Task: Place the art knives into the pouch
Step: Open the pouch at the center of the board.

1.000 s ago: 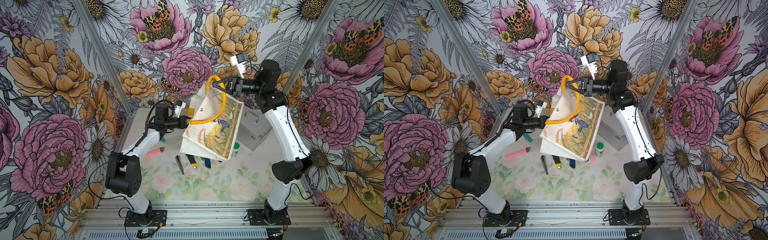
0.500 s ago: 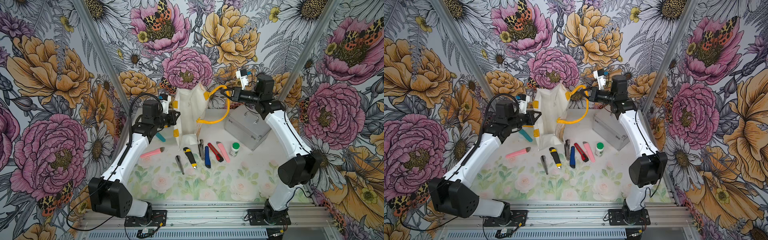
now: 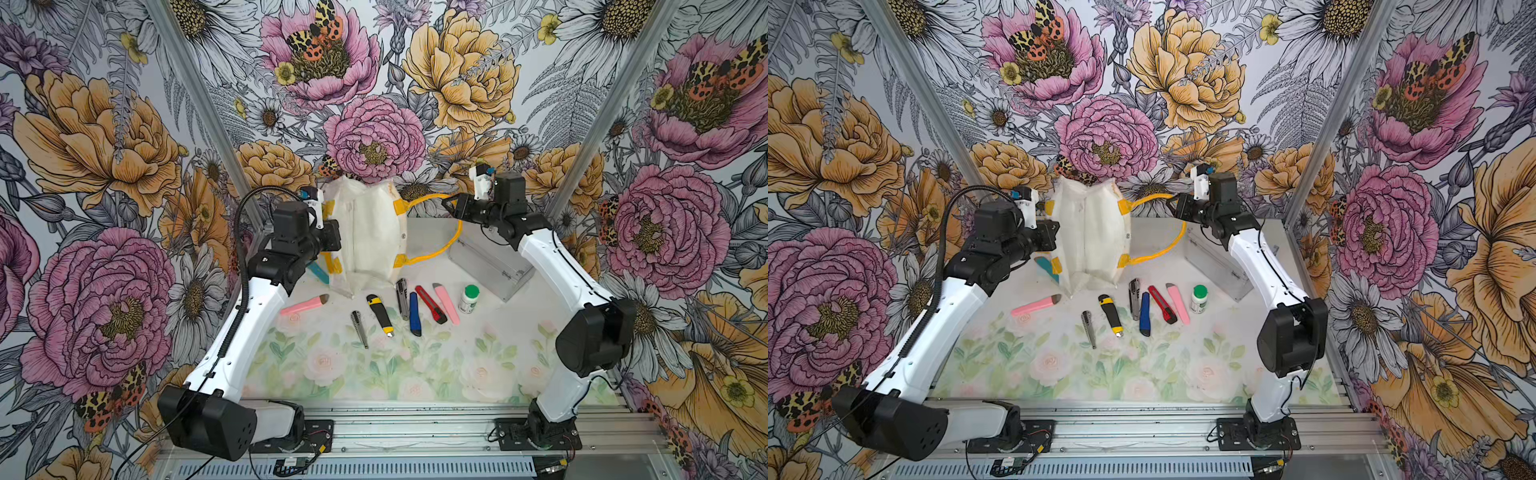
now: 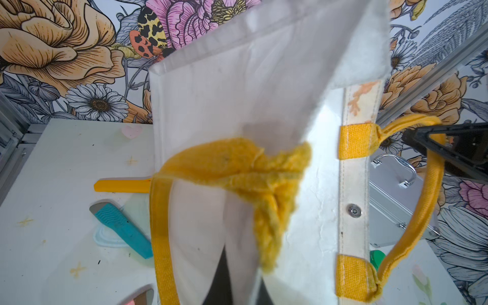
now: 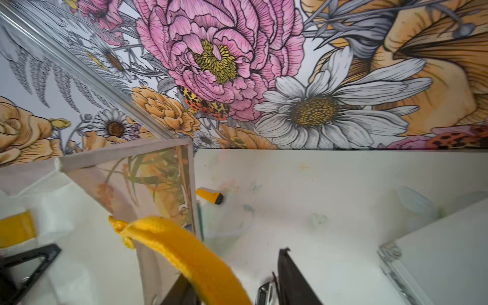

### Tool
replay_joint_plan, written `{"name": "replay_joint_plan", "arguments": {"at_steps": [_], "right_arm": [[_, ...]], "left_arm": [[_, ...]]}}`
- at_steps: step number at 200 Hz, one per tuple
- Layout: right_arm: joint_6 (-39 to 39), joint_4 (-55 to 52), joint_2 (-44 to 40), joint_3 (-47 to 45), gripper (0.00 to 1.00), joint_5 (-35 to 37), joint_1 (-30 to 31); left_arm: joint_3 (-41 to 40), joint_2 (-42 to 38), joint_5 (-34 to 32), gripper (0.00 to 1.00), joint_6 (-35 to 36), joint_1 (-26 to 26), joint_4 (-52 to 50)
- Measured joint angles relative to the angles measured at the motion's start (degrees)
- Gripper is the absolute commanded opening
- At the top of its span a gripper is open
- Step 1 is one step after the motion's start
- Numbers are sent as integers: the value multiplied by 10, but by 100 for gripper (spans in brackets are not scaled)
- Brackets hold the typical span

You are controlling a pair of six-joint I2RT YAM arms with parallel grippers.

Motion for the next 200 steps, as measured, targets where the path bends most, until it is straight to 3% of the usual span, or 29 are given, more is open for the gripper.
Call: {"name": "replay_joint_plan", "arguments": {"at_steps": [50,83,132,162,200], "right_arm": [[-24,-9,-99,-76,60,94,3],[-30,-8,-158,-104,66,118,26],[12,50,-126,-174,83,97,124],[55,73,-108,-250,84,99,163],[74,93,-136,-274,84,138,185]], "left_arm": [[42,45,-39,0,11,-22,-11],[66,78,-55,0,15,-37,-12],[98,103,-67,0,14,-54,-20],[126,118,-67,0,9,-55,-27],[175,160,-67,0,-8,-55,-35]]}}
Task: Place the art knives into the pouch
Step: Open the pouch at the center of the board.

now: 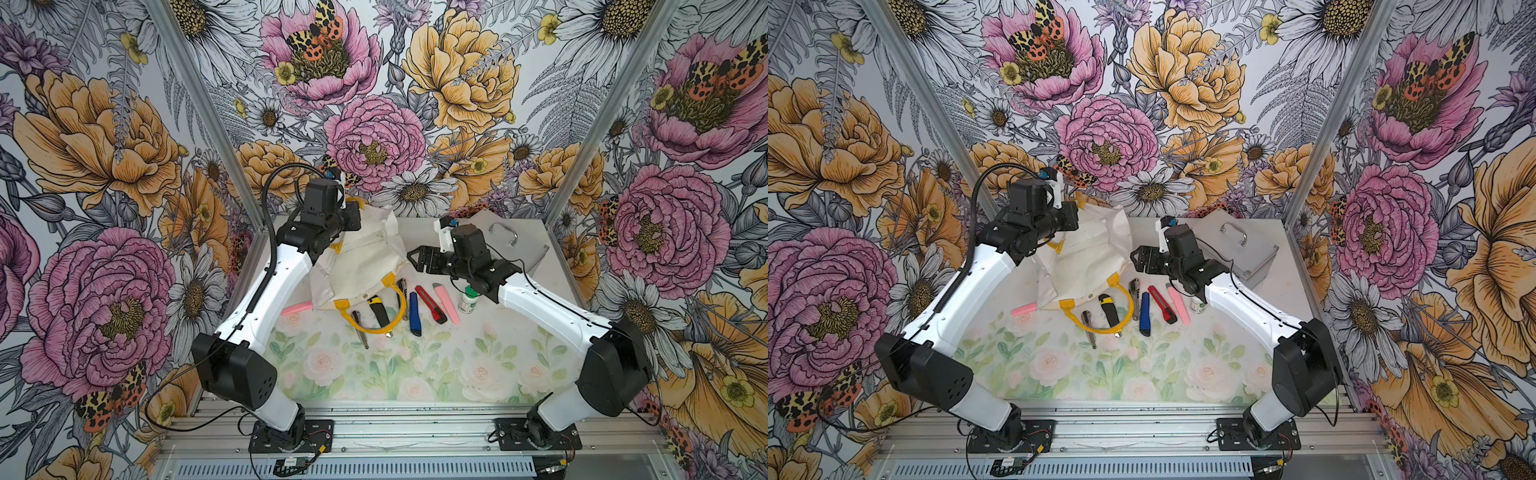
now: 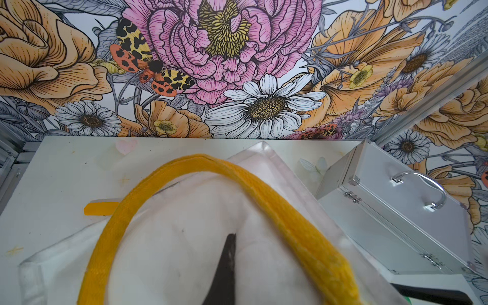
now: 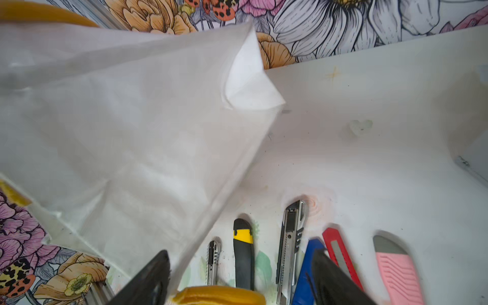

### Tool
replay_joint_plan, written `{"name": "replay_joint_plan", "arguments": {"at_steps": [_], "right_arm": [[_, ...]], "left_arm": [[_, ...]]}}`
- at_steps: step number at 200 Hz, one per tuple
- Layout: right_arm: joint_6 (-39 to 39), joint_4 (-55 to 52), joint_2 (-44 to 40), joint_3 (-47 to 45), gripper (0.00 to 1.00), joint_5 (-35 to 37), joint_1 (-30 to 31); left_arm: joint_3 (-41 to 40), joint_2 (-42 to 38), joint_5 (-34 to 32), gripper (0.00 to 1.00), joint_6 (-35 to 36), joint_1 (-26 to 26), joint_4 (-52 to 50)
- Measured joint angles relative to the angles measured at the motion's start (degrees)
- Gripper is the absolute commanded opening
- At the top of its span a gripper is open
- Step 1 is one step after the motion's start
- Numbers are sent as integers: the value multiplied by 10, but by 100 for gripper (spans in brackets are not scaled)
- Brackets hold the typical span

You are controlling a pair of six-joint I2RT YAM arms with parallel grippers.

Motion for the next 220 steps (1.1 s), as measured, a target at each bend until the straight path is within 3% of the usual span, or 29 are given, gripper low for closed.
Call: {"name": "replay_joint_plan", "arguments": {"at_steps": [39,80,134,186,220], "right_arm": [[5,8,-93,-45,85,75,1],[15,25,-123,-53,85,84,3],[30,56,-63,-64,82,76,11],[34,91,36,-55,77,48,-6],[66,147,51,-55,73,23,-9]], "left_arm": [[49,39,-10,0,-15,-3,-14],[125,91,-26,0,-48,-3,-31],[200,125,-21,0,-86,-14,-36],[205,125,-1,0,-96,-24,-39],[205,125,1,0,-105,-24,-38]]}}
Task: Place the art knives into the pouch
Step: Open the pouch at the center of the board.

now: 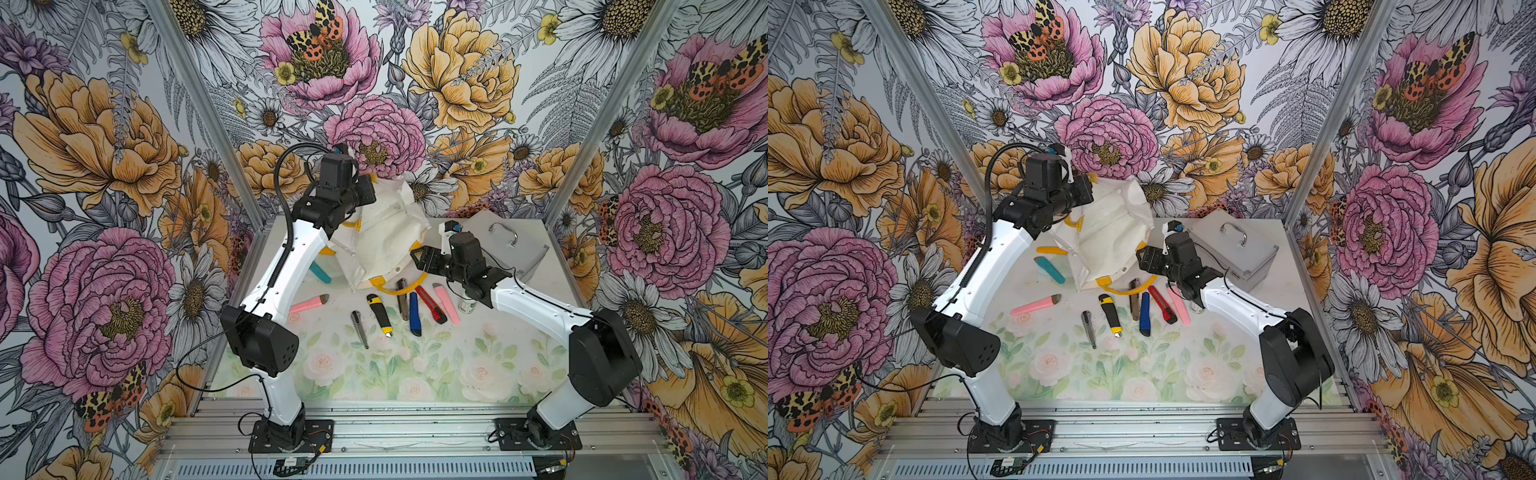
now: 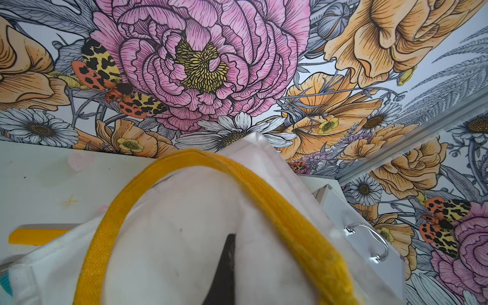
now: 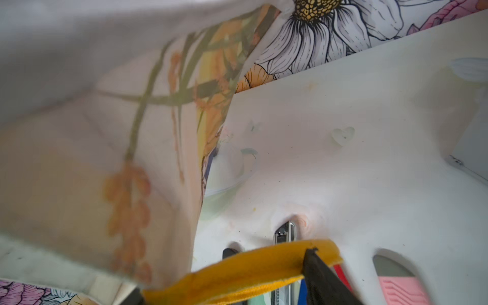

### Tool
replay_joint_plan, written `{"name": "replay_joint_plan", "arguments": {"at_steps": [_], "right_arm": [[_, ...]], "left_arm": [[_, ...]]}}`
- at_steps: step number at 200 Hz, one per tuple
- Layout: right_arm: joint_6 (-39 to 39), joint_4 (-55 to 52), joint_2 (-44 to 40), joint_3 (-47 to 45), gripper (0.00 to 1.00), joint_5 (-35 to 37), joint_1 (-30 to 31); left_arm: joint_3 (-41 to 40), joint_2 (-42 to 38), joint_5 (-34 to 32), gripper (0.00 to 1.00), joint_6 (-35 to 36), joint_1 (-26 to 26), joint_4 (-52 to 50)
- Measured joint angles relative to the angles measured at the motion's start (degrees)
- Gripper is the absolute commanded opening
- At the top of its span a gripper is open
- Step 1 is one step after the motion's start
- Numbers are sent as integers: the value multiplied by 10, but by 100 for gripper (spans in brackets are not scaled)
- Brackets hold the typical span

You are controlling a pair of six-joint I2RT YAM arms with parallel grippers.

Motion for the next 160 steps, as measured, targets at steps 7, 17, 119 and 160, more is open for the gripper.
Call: {"name": "replay_joint_plan", "arguments": {"at_steps": [7,17,119,160], "right_arm": [[6,13,-1,-2,73,2,0],[14,26,-10,-12,73,10,0],[37,40,-179,-119,79,102,9],[75,80,-106,-132,74,67,19]], "left_arm": [[0,0,0,0,-1,0,0],[0,0,0,0,-4,0,0],[60,68,-4,0,-42,-3,-5],[81,74,-4,0,-57,-14,-9]]}}
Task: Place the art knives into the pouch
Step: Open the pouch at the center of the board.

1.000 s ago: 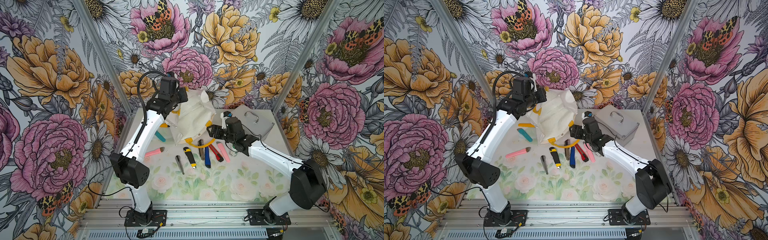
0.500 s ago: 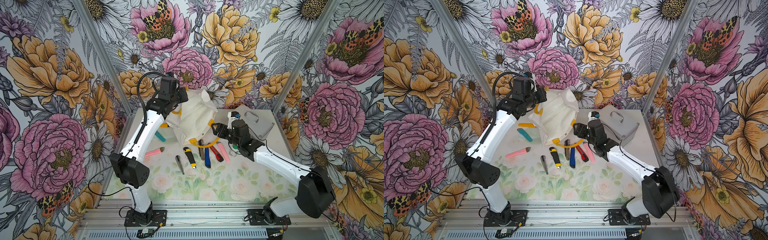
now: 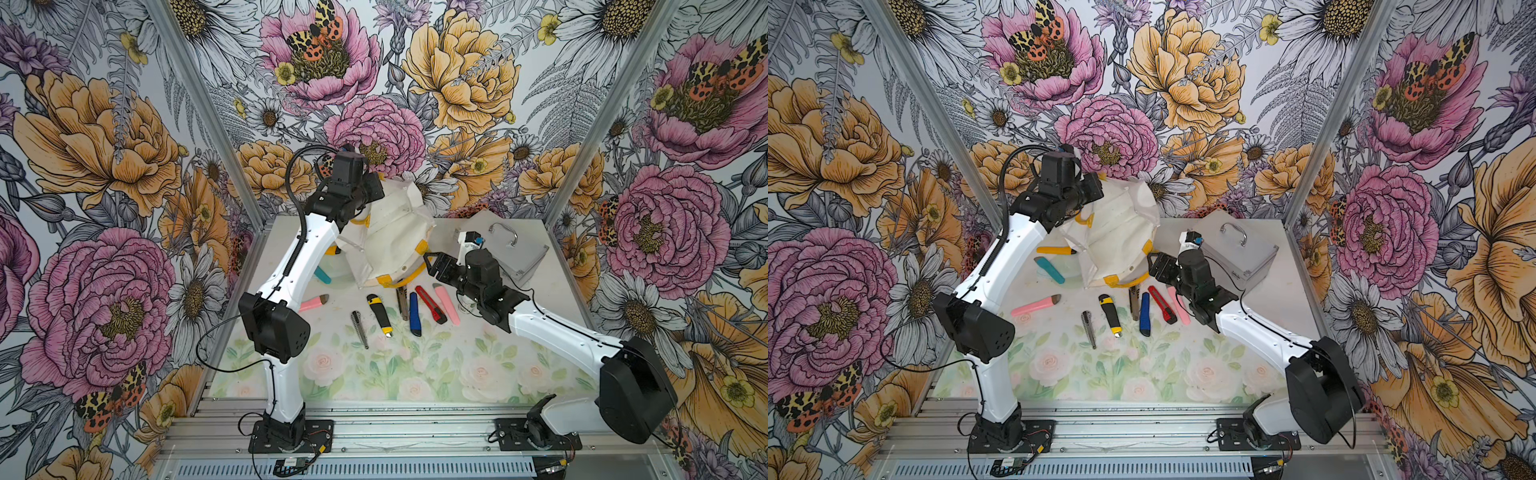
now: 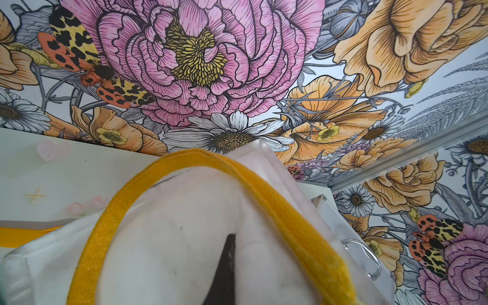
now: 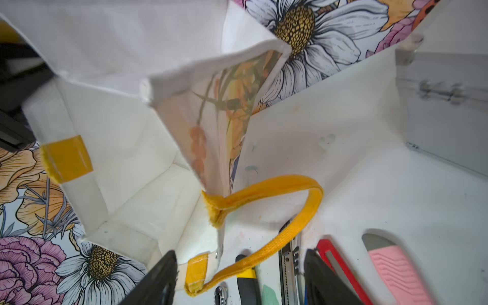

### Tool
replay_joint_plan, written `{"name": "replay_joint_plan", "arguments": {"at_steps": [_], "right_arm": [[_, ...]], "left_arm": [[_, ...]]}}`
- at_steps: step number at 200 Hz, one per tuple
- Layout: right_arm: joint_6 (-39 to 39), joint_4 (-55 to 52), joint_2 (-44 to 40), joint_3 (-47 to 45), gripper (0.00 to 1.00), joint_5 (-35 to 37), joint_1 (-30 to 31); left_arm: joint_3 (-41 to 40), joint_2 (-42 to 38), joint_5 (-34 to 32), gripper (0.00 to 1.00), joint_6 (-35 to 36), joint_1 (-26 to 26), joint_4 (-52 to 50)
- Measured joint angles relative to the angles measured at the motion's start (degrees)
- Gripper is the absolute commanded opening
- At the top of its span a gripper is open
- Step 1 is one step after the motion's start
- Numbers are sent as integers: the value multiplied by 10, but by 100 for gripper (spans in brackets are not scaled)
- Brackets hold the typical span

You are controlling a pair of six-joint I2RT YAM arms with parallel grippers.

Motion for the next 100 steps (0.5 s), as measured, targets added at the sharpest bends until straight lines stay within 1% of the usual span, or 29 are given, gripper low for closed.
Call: {"name": "replay_joint_plan", "arguments": {"at_steps": [37,55,74,90,100], "right_arm": [[17,39,24,0,72,-22,8],[21,57,36,0,72,-28,9],[23,66,52,5,70,-29,9],[23,67,68,18,65,-27,9],[23,67,79,29,57,-23,8]], "left_arm": [[26,0,0,0,-12,-10,1],[29,0,0,0,-16,-14,1],[29,0,0,0,-19,-21,0],[29,0,4,0,-23,-27,1],[29,0,5,0,-23,-30,1]]}}
